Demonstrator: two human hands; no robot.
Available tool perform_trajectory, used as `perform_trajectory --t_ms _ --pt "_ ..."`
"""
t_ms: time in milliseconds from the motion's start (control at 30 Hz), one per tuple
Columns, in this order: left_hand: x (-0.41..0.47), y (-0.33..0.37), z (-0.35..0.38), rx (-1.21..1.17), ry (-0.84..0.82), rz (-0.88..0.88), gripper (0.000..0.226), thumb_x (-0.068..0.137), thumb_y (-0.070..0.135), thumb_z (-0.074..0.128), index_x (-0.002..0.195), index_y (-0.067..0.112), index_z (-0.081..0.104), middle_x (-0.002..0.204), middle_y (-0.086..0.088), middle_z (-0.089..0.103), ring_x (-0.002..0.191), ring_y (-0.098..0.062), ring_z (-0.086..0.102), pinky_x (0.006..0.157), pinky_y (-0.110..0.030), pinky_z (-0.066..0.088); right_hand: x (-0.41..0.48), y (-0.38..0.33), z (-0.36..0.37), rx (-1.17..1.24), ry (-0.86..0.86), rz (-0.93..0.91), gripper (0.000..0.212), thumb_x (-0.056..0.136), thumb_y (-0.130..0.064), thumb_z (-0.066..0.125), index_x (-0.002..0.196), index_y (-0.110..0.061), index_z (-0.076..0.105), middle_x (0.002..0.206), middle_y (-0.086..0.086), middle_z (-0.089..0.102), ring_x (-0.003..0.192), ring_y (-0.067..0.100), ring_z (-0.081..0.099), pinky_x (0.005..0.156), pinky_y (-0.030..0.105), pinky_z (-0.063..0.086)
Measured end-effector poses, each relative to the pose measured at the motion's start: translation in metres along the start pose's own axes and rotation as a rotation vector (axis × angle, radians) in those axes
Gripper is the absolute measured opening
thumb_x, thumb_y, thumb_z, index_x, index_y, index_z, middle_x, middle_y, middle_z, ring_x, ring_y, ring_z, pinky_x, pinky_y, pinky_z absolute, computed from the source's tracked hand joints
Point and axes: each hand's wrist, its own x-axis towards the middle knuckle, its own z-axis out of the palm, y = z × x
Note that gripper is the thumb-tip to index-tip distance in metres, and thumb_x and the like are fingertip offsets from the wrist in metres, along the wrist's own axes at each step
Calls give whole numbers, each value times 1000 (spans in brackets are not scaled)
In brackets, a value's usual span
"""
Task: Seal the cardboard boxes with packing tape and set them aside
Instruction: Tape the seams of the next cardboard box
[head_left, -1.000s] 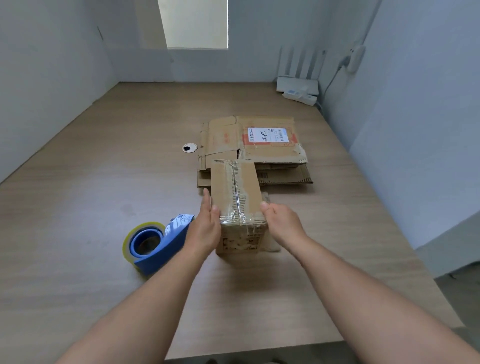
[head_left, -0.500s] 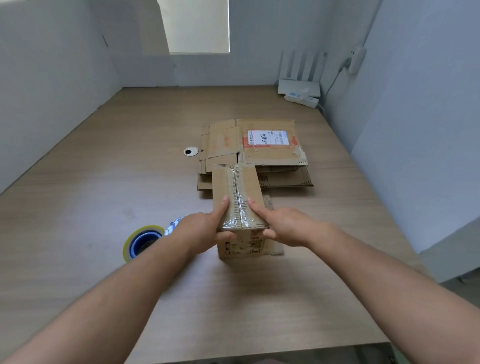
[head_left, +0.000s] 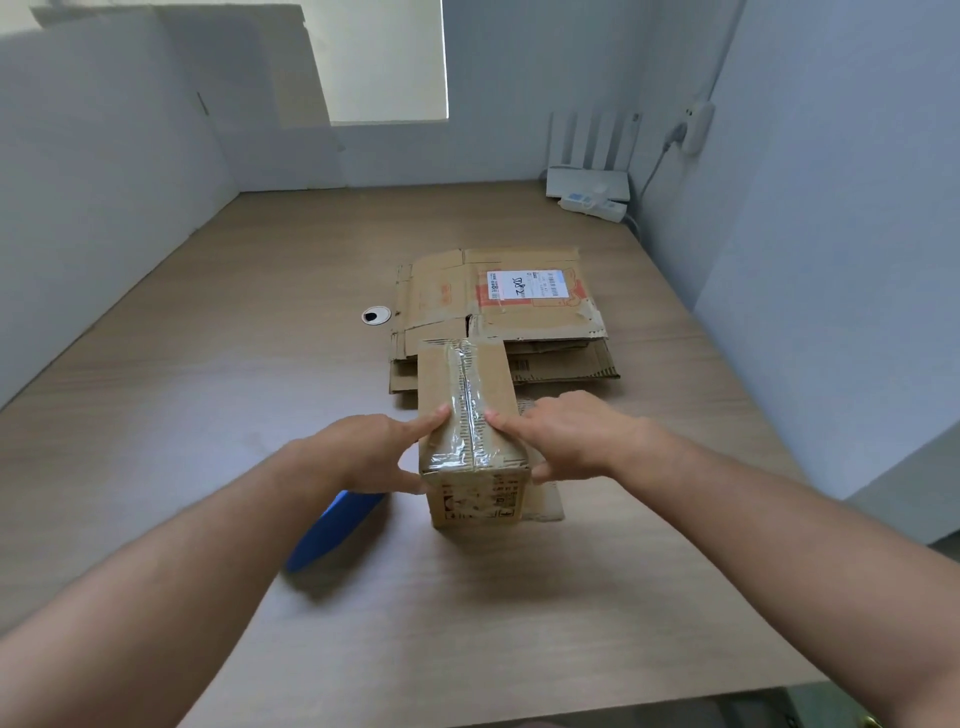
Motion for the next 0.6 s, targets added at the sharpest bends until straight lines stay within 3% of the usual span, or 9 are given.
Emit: perform_trajectory --t_ms 167,300,367,467,533,600 --pt "1 4 15 32 103 -38 93 84 63 55 150 42 -7 110 -7 65 100 -24 59 75 -28 41 0 -2 14 11 54 -3 87 88 -52 57 152 -22 7 123 5 55 108 25 52 74 33 39" --pt "4 12 22 -36 172 -85 88 86 60 56 151 38 1 119 -7 62 107 -25 57 82 -31 44 4 -9 25 102 168 69 77 86 -51 60 146 -19 24 115 9 58 104 28 53 75 36 42" --pt "6 13 24 -52 185 -104 86 85 60 56 151 38 5 121 -4 62 107 -25 58 84 -32 46 5 -9 35 159 268 46 77 77 -47 73 139 -15 40 98 11 62 89 30 59 64 37 46" --pt "9 17 20 25 200 -131 83 82 63 58 148 35 15 113 -3 65 100 -24 61 76 -31 44 7 -8 45 117 411 13 82 47 -50 89 112 -11 60 66 5 61 55 23 58 40 28 41" --pt "10 25 18 83 214 -163 80 80 66 58 143 30 23 105 -3 66 91 -25 61 69 -30 41 10 -12 45 123 401 61 85 43 -58 88 107 -15 52 64 2 60 52 20 56 39 24 35" --pt "13 34 17 106 238 -193 82 76 71 58 139 29 26 101 -1 67 84 -24 60 65 -29 38 11 -19 40 152 359 151 84 55 -65 80 114 -17 43 81 4 62 70 21 59 50 28 38"
